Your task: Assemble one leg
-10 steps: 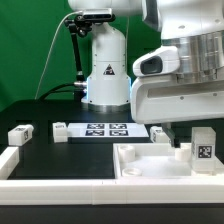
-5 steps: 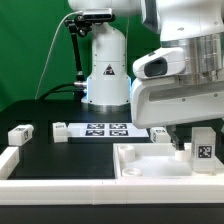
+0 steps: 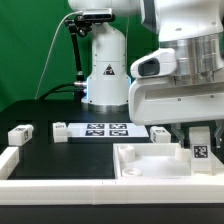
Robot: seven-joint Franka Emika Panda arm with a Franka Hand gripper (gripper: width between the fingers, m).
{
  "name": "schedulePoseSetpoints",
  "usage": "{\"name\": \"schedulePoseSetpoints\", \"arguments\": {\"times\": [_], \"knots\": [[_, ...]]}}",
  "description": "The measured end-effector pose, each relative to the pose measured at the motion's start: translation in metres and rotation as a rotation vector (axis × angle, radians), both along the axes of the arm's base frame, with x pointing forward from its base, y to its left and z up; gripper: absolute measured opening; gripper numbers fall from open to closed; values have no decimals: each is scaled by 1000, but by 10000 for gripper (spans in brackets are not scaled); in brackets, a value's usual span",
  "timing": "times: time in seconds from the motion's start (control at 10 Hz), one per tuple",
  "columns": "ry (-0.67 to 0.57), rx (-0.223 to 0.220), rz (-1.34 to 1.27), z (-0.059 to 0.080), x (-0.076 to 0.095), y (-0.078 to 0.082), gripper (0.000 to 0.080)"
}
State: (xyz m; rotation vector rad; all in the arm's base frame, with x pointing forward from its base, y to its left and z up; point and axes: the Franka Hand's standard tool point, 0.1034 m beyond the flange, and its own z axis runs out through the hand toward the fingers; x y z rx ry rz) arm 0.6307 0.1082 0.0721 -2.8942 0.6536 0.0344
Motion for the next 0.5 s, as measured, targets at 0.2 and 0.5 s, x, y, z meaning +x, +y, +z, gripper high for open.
{"name": "schedulePoseSetpoints", "arguments": {"times": [0.2,0.5], "knots": [[58,24,-390,-1,-1,-3,289],[127,42,-805,-2,-4,-3,290]]}}
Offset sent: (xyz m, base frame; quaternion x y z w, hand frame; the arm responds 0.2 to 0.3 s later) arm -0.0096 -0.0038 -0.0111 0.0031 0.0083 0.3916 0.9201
